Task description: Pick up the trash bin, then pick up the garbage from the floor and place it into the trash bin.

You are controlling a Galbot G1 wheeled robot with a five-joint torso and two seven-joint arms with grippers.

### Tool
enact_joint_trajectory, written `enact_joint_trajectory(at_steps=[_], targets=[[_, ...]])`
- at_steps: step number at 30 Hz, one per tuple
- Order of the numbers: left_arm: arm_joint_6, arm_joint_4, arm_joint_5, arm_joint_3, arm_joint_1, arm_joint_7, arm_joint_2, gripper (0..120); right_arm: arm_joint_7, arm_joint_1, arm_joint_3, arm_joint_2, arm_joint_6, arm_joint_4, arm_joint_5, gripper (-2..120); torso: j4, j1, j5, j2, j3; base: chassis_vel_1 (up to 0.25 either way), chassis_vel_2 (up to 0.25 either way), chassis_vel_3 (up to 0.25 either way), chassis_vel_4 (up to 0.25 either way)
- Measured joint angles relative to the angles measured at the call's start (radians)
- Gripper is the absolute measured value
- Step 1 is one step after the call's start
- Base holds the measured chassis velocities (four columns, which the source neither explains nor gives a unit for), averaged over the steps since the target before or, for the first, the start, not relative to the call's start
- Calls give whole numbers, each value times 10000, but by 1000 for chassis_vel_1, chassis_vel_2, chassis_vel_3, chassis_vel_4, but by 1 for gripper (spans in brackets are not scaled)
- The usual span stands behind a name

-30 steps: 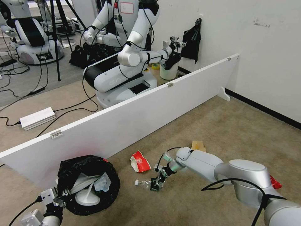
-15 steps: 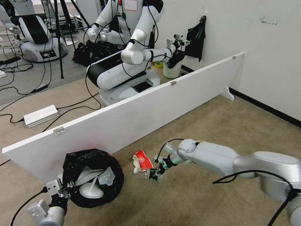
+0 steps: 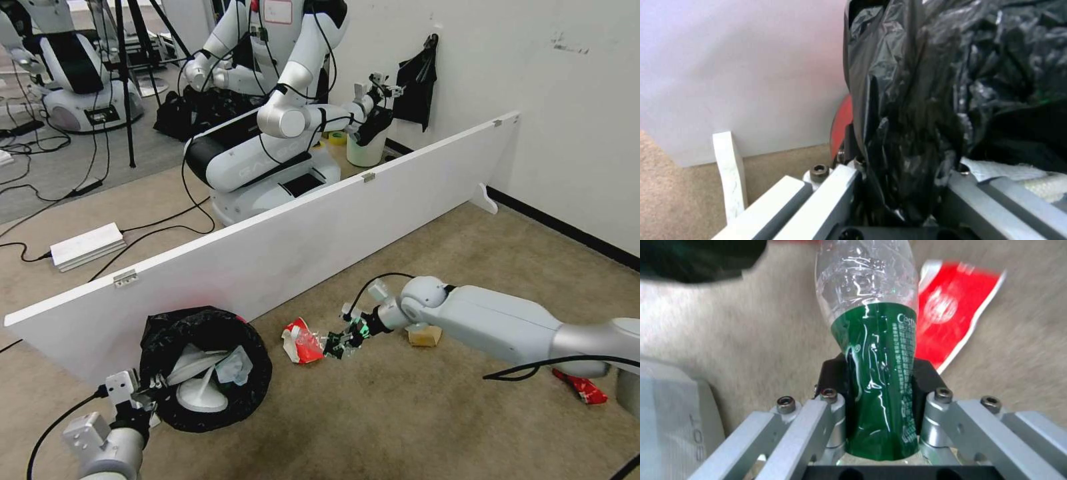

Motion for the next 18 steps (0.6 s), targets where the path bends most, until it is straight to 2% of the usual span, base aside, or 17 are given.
enact_joint_trajectory(at_steps=[2, 4, 8, 10, 14, 17, 18], targets=[[66, -73, 4, 59, 17, -61, 31, 0, 63, -155, 427, -262, -24, 354, -13, 19, -3, 0, -1, 0, 0, 0, 0, 0, 0], [206, -250, 21, 186, 99, -150, 79, 0, 187, -494, 1451, -894, -70, 1090, -59, 19, 1, -1, 0, 1, -1, 0, 0, 0, 0], [329, -390, 37, 295, 169, -225, 115, 0, 185, -764, 2166, -1407, -71, 1614, -214, 19, 1, 0, 1, 2, 0, 0, 0, 0, 0], [508, -532, 102, 484, 270, -357, 184, 0, 260, -1147, 3095, -2261, -31, 2399, -229, 19, -9, -1, 1, 3, -1, 0, 0, 0, 0], [619, -601, 216, 600, 347, -369, 184, 0, 413, -1288, 3485, -2774, 40, 3020, -33, 19, -3, -1, 0, 3, -1, 0, 0, 0, 0], [762, -724, 353, 782, 521, -374, 168, 0, 520, -1787, 4517, -3534, 85, 4066, 163, 19, 0, -1, 0, 3, -1, 0, 0, 0, 0], [762, -724, 353, 782, 521, -374, 168, 0, 520, -1787, 4517, -3534, 85, 4066, 163, 19, 0, -1, 0, 3, -1, 0, 0, 0, 0]])
